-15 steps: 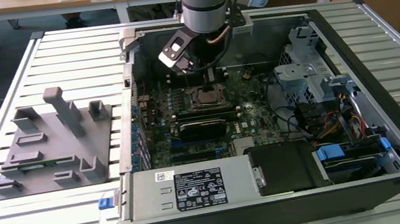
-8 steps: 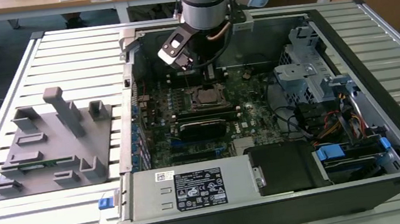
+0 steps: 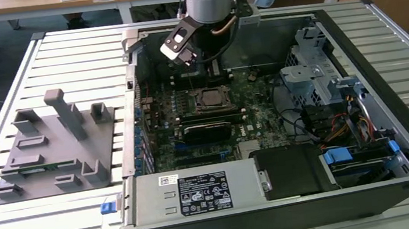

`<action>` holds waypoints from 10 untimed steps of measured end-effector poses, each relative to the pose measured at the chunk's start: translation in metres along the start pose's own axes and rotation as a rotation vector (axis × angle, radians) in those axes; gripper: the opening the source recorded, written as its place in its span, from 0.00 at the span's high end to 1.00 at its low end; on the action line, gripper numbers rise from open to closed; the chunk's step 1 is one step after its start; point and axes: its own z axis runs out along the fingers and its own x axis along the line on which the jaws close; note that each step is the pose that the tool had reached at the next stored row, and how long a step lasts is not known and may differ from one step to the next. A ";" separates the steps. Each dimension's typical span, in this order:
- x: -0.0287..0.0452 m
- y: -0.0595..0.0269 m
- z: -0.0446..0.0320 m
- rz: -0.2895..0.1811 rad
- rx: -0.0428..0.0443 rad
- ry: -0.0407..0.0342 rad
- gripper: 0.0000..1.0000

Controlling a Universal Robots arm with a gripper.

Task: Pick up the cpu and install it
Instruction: 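Install the first cpu locking lever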

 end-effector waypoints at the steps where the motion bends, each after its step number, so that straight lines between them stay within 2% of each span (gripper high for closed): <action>1: 0.0000 0.0001 -0.0026 0.000 0.0001 -0.0001 0.89; 10: 0.0002 0.0007 -0.0225 0.000 0.0000 -0.0001 0.89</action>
